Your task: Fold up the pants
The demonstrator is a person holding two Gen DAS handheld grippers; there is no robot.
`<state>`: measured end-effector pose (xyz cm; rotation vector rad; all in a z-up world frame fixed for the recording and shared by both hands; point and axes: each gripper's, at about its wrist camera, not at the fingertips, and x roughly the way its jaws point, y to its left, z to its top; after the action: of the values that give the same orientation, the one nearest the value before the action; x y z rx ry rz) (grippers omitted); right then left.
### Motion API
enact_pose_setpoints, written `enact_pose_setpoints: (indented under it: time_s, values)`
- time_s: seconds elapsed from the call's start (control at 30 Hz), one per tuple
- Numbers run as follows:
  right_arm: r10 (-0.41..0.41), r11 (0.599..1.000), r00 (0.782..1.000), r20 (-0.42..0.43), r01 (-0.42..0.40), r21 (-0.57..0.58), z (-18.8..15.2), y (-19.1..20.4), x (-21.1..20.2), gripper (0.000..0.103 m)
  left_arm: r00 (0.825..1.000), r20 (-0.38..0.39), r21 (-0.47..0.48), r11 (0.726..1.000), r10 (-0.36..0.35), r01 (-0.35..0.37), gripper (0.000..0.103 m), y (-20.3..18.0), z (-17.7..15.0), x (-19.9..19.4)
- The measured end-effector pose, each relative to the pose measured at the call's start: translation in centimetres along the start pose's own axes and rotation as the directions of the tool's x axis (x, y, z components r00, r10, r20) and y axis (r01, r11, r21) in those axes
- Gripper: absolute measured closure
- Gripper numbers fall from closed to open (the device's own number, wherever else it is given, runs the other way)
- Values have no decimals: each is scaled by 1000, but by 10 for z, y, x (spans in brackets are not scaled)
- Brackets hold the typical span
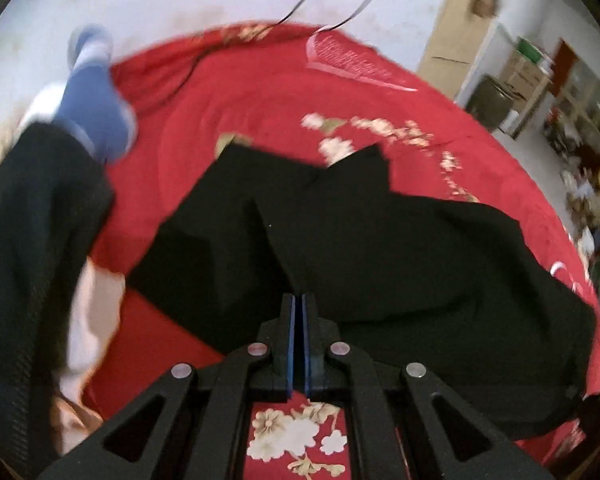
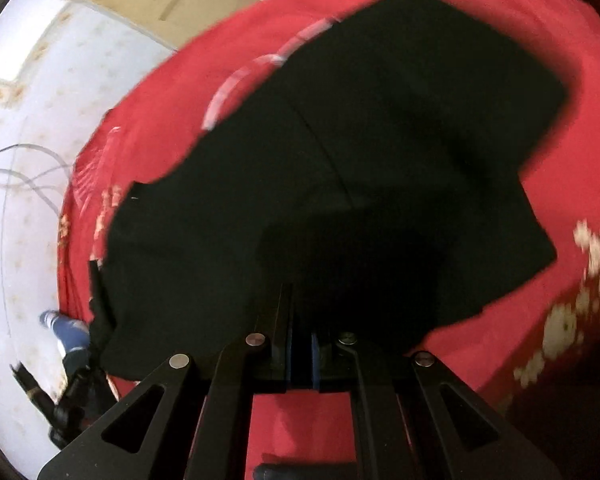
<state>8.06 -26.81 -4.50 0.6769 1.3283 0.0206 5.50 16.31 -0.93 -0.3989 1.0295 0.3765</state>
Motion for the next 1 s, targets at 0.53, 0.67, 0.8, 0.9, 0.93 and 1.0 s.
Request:
enact_pose_setpoints:
  time_s: [0.53,0.67,0.8,0.9,0.93,1.0]
  values:
    - [-37,996,995,95,30,79,1,-8,-38,69,996,-21,-180,980,-89,84,95,30,1,13]
    - [-108,994,970,219,101,45,-7,5,-59,69,998,49,-146,988,-43,50,91,30,5,-7]
    - [-127,989,938,321,144,-31,-6,21,-72,69,990,136,-81,995,-41,53,53,22,21,-18]
    - [-81,982,940,332,132,-134,2,41,-63,69,994,104,-22,999,-45,48,44,13,36,3]
    - [-72,976,941,329,136,-173,4,47,-58,69,997,79,-14,1000,-10,12,44,12,39,15]
    - [-57,963,946,318,137,-233,5,56,-48,69,999,33,-12,1000,15,-15,44,15,41,34]
